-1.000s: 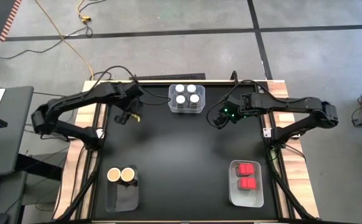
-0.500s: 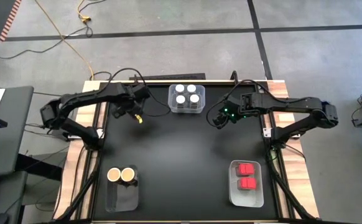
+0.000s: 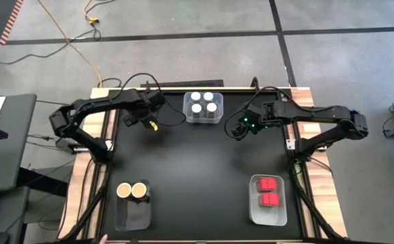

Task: Sort spices by type
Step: Put the red spice bottle into the white bin

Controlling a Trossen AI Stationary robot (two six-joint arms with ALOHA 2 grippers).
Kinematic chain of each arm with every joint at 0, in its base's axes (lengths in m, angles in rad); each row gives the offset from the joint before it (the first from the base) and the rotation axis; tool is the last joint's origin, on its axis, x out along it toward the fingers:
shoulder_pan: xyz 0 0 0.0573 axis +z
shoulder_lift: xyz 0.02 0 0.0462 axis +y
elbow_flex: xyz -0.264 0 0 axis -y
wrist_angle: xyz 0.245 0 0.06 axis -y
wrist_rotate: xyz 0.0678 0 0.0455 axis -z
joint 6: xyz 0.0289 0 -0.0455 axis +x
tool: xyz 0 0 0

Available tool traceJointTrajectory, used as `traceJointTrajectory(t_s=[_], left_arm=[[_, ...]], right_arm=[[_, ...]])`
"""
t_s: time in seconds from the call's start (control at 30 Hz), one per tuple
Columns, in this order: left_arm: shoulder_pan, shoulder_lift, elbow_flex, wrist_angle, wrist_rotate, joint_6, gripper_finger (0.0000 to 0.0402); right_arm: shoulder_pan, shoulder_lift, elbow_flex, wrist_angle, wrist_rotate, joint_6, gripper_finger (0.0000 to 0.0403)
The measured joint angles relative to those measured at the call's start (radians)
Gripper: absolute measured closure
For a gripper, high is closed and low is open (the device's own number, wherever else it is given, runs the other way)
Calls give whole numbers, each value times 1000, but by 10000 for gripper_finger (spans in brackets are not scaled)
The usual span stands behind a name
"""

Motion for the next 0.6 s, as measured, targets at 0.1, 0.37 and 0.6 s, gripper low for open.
traceJointTrajectory(t_s=[0.1, 0.37, 0.6], left_arm=[[17, 2, 0, 0, 1, 15, 126], [77, 3, 0, 5, 31, 69, 145], [76, 3, 0, 16, 94, 96, 164]], right_arm=[[0, 0, 0, 0, 0, 0, 122], [0, 0, 0, 1, 0, 0, 122], [0, 0, 0, 9, 0, 0, 122]])
